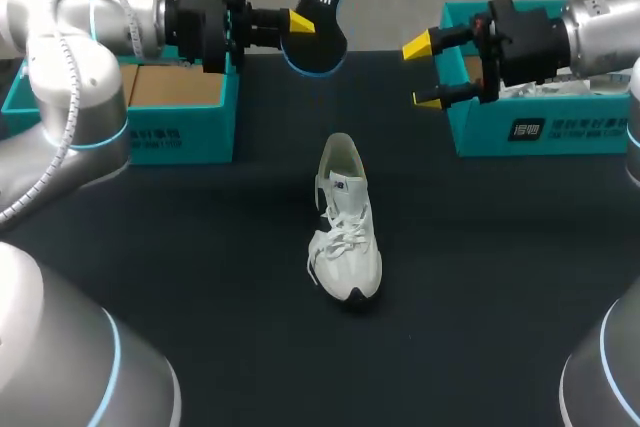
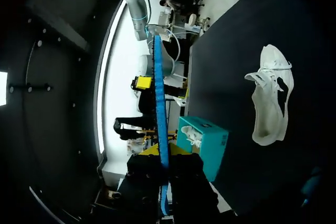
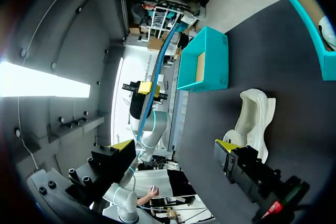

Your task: Take the shoe out of the shoebox, open the shoe tongue, remove and reinsert the insole, then place the shoe into the shoebox

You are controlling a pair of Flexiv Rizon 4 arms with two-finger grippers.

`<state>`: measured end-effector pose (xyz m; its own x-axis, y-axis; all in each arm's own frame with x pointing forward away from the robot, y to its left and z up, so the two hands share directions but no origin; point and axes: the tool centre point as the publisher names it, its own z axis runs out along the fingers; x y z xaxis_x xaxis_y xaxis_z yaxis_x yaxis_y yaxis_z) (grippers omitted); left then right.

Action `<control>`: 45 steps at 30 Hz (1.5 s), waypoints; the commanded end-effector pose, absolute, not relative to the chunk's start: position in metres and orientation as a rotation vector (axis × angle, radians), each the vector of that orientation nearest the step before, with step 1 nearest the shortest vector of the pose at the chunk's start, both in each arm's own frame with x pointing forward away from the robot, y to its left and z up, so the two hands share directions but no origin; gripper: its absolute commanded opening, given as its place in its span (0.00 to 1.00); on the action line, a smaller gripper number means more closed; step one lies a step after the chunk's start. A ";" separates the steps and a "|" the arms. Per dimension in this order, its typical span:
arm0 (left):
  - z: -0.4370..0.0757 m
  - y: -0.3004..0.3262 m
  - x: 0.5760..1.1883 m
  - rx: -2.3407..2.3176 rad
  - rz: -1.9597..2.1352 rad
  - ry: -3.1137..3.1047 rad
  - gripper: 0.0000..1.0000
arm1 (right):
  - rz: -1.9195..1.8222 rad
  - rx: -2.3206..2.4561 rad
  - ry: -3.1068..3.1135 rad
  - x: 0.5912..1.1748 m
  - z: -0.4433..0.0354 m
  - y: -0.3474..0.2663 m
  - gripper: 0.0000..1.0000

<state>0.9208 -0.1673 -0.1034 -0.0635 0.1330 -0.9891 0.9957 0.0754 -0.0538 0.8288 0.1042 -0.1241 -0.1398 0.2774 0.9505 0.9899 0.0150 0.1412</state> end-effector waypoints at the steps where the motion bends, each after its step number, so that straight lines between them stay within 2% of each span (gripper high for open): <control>1: -0.106 -0.168 0.913 1.255 -0.938 1.258 0.00 | -1.173 -1.351 -1.522 0.828 -0.124 0.105 1.00; 17: -0.112 -0.177 0.909 1.270 -0.952 1.201 0.00 | -1.162 -1.350 -1.540 0.830 -0.120 0.105 1.00; 36: -0.110 -0.200 0.903 1.193 -0.979 1.170 0.00 | -1.169 -1.405 -1.533 0.868 -0.111 0.153 1.00; 37: -0.110 -0.201 0.903 1.189 -0.977 1.170 0.00 | -1.169 -1.408 -1.527 0.868 -0.111 0.155 0.91; 39: -0.110 -0.201 0.903 1.182 -0.975 1.170 0.00 | -1.168 -1.408 -1.524 0.869 -0.110 0.158 0.81; 43: -0.110 -0.203 0.904 1.165 -0.978 1.169 0.00 | -1.161 -1.402 -1.524 0.872 -0.109 0.166 0.54; 45: -0.110 -0.203 0.904 1.165 -0.986 1.166 0.00 | -1.154 -1.398 -1.527 0.874 -0.109 0.170 0.51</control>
